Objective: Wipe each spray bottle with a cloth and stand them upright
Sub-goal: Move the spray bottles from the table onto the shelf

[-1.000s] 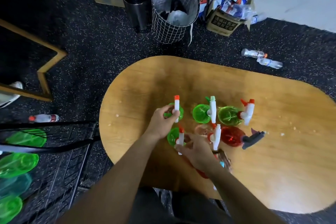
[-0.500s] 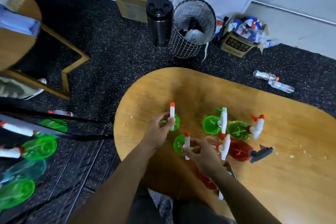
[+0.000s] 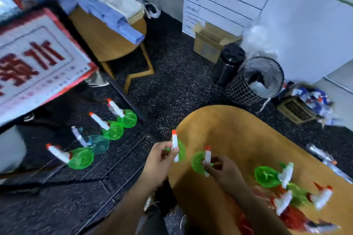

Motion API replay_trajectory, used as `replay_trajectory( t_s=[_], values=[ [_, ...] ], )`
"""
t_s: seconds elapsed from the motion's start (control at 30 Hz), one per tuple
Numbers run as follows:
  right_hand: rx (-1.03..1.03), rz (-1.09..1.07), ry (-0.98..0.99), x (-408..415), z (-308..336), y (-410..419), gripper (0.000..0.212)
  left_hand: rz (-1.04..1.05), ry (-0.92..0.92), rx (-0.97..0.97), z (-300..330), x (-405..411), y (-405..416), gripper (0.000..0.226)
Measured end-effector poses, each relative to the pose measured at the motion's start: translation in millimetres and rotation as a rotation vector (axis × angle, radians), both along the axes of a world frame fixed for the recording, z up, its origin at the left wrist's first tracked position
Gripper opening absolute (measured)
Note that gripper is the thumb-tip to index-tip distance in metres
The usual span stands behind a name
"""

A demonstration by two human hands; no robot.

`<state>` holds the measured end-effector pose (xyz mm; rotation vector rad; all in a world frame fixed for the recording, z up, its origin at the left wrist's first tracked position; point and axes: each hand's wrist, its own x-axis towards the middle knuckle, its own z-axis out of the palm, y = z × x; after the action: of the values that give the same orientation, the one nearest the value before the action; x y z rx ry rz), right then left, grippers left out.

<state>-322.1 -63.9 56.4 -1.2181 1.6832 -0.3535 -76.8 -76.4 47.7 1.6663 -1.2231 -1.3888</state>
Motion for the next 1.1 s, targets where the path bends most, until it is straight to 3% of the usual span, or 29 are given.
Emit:
replay_trajectory(
  t_s=[0.1, 0.23, 0.4, 0.53, 0.6, 0.67, 0.8, 1.0, 1.1],
  values=[
    [-0.019, 0.093, 0.007, 42.7, 11.6, -14.4, 0.02, 0.124, 0.037, -0.01, 5.2, 47.2, 11.0, 0.031],
    [-0.028, 0.239, -0.07, 104.5, 32.2, -37.0, 0.004, 0.253, 0.057, -0.038, 20.9, 105.7, 25.0, 0.017],
    [0.032, 0.419, -0.122, 173.9, 36.3, -61.1, 0.027, 0.368, 0.056, -0.075, 28.0, 171.3, 46.5, 0.014],
    [-0.051, 0.541, -0.062, 228.1, 35.0, -69.6, 0.03, 0.505, 0.078, -0.082, 19.3, 213.4, 69.9, 0.041],
    [-0.042, 0.596, -0.055, 256.9, 35.3, -70.2, 0.022, 0.568, 0.083, -0.077, 15.0, 232.6, 82.7, 0.05],
    [-0.028, 0.638, -0.078, 282.1, 34.9, -69.9, 0.007, 0.619, 0.095, -0.055, 8.1, 248.9, 96.0, 0.049],
    [0.005, 0.722, -0.122, 321.1, 26.7, -65.2, 0.004, 0.7, 0.077, 0.001, -6.8, 279.6, 121.5, 0.051],
    [0.052, 0.81, -0.132, 367.0, 12.5, -53.3, 0.005, 0.825, 0.007, 0.04, -19.0, 324.3, 146.5, 0.018],
    [0.067, 0.827, -0.125, 382.6, 8.7, -46.9, 0.006, 0.871, -0.012, 0.035, -30.7, 342.6, 149.2, 0.031]
  ],
)
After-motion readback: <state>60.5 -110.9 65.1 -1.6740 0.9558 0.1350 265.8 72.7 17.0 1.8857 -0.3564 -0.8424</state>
